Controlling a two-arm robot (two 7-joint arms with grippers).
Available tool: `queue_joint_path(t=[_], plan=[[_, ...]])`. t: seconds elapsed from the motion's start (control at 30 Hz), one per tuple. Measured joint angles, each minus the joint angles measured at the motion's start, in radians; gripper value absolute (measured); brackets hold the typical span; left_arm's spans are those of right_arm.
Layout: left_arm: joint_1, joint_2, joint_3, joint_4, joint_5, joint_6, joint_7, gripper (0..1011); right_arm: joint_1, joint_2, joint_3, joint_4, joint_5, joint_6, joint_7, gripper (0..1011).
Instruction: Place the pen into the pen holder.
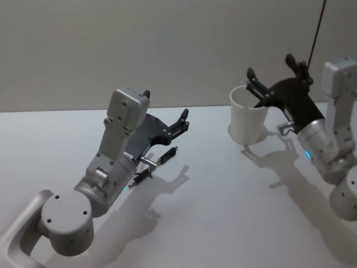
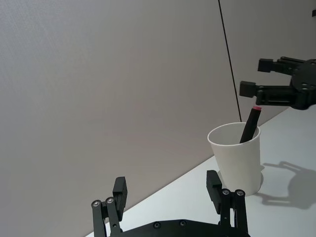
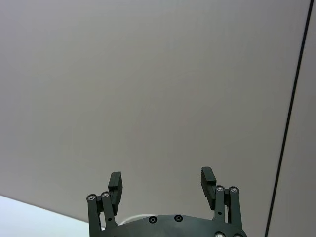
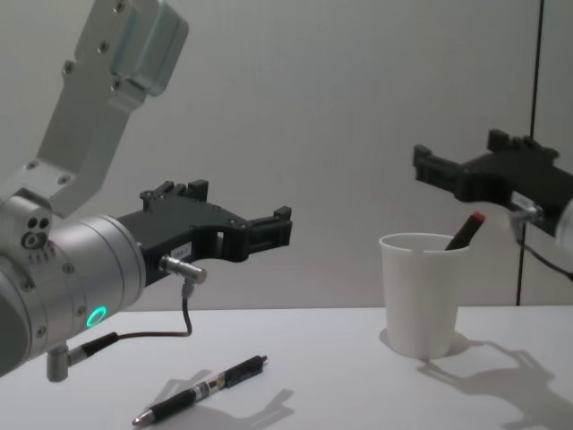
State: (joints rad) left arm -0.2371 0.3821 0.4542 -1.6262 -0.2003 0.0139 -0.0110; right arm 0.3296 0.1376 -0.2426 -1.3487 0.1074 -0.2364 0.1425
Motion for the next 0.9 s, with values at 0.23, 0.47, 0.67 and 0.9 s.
queue_joint_path(t=[0.23, 0.47, 0.67, 0.9], plan=[[0.000, 0.000, 0.000, 0.000, 0.000, 0.000, 0.000, 1001, -0.074, 0.043, 0.003, -0.090, 0.039, 0.058, -0.016, 1001], [0.000, 0.000, 0.000, 0.000, 0.000, 0.000, 0.000, 1001, -0.140, 0.081, 0.007, -0.169, 0.073, 0.110, -0.031, 1002], [0.000, 0.000, 0.000, 0.000, 0.000, 0.000, 0.000, 1001, -0.199, 0.115, 0.009, -0.242, 0.104, 0.156, -0.044, 1002], [0.000, 0.000, 0.000, 0.000, 0.000, 0.000, 0.000, 1001, -0.266, 0.154, 0.012, -0.323, 0.139, 0.209, -0.059, 1001]])
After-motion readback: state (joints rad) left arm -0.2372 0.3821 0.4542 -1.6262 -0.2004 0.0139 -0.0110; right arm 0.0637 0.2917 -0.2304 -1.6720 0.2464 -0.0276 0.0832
